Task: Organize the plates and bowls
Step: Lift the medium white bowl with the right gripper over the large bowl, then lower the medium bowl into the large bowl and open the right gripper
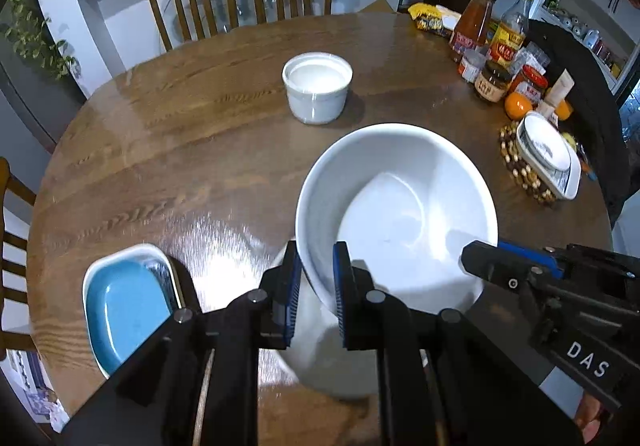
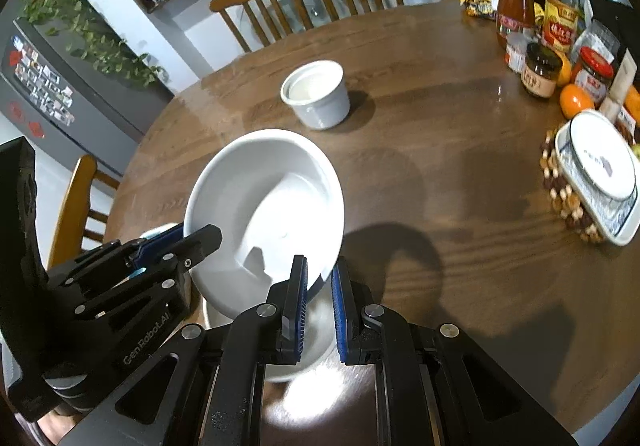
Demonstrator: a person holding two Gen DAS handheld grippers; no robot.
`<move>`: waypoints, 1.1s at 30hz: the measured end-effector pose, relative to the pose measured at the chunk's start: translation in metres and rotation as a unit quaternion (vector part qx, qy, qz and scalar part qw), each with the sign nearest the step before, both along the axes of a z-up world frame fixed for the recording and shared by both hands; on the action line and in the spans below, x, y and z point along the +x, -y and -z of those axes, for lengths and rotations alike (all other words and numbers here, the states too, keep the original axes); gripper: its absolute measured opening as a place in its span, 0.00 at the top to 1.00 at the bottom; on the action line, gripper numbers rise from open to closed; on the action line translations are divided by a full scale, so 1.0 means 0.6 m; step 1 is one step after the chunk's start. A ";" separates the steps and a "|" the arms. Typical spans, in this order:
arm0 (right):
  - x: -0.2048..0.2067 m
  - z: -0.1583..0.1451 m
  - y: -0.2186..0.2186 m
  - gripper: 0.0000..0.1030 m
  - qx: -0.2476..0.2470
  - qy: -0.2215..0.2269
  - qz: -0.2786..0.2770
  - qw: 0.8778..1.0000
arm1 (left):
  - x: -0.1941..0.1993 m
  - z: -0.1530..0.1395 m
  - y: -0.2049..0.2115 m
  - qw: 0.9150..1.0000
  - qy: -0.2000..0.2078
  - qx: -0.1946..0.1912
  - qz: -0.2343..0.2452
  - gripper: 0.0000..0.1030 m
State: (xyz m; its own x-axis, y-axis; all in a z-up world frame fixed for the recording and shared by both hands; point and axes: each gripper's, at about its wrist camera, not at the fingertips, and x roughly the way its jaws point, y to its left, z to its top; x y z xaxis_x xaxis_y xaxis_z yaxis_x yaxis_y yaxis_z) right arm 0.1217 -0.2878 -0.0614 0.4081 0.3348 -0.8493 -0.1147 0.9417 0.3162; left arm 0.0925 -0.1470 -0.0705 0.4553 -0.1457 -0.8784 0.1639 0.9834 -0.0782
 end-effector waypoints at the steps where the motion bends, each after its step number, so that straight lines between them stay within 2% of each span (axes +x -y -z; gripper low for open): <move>1: -0.005 0.005 -0.005 0.87 -0.002 -0.004 -0.003 1.000 | -0.004 0.004 -0.003 1.000 -0.003 0.000 -0.001 0.88; 9: -0.019 0.062 -0.028 0.86 0.002 -0.056 -0.014 0.998 | -0.020 0.048 -0.027 0.999 -0.044 -0.002 -0.011 0.88; 17: -0.021 0.084 -0.047 0.86 -0.012 -0.075 -0.027 0.997 | -0.021 0.078 -0.029 0.998 -0.065 0.009 -0.012 0.88; 21: -0.021 0.086 -0.045 0.86 -0.016 -0.079 -0.027 0.996 | -0.022 0.079 -0.022 0.998 -0.065 0.019 -0.003 0.88; 33: -0.021 0.083 -0.053 0.86 -0.026 -0.081 -0.027 0.996 | -0.030 0.071 -0.028 0.998 -0.055 0.013 -0.001 0.83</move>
State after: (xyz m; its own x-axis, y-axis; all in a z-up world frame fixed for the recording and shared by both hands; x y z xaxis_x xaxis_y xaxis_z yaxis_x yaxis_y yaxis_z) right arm 0.1091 -0.2557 -0.1114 0.2471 0.3071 -0.9190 -0.1175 0.9510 0.2861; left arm 0.0746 -0.1303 -0.1133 0.3568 -0.1206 -0.9264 0.1540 0.9857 -0.0691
